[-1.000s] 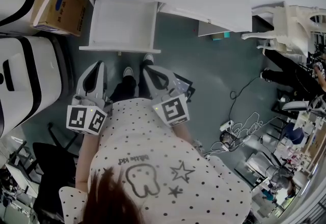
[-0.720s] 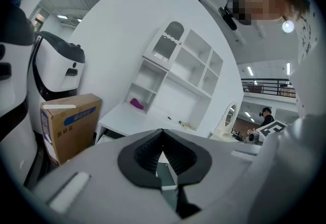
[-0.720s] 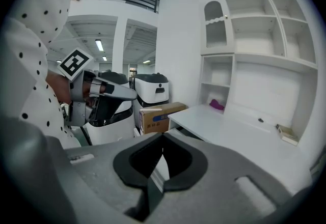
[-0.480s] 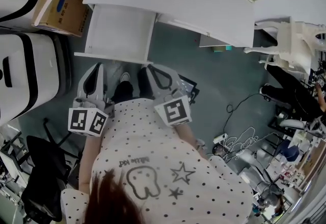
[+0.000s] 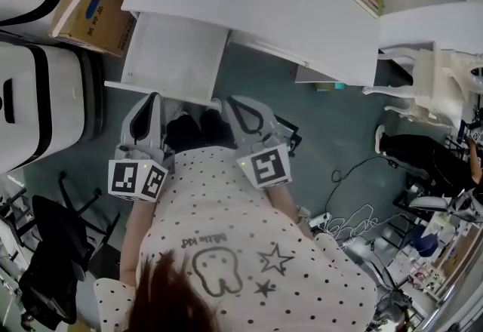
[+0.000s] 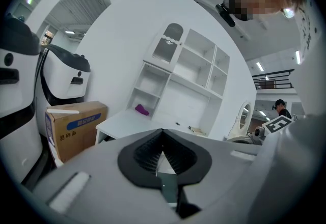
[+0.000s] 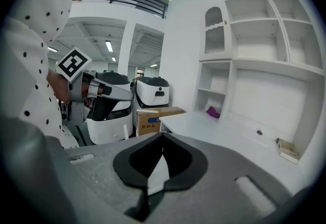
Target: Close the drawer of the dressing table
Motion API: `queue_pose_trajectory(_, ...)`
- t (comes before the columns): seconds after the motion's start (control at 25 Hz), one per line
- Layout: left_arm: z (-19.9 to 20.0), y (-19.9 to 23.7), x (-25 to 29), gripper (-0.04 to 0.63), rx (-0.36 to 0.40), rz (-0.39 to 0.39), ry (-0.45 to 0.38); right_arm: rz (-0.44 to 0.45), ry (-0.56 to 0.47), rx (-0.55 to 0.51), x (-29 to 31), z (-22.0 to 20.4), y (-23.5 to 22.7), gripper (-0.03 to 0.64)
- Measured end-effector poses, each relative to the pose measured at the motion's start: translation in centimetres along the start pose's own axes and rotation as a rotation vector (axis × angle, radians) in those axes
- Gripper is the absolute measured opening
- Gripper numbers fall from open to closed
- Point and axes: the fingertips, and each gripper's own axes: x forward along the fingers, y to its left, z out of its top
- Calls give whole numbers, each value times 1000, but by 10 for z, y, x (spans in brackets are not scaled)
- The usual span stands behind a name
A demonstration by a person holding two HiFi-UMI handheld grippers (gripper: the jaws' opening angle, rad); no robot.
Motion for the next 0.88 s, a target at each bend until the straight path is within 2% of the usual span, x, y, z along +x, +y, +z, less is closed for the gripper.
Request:
queue_pose_trajectory(0.24,5,15,3,-2,-1,0,6,-6,18,11,6,2,8,2)
queue_pose_trajectory(0.4,11,30,5,-3,29,-5,24,-23,22,24,12,12,14,2)
queue_pose_trajectory(0.64,10,38,8,-3,110,-36,80,-30,21,23,18,23,28,2)
queue_pose_trajectory(0.88,-11,59,7,-5,127,-33,176,-38,15,33,28,26,42,2)
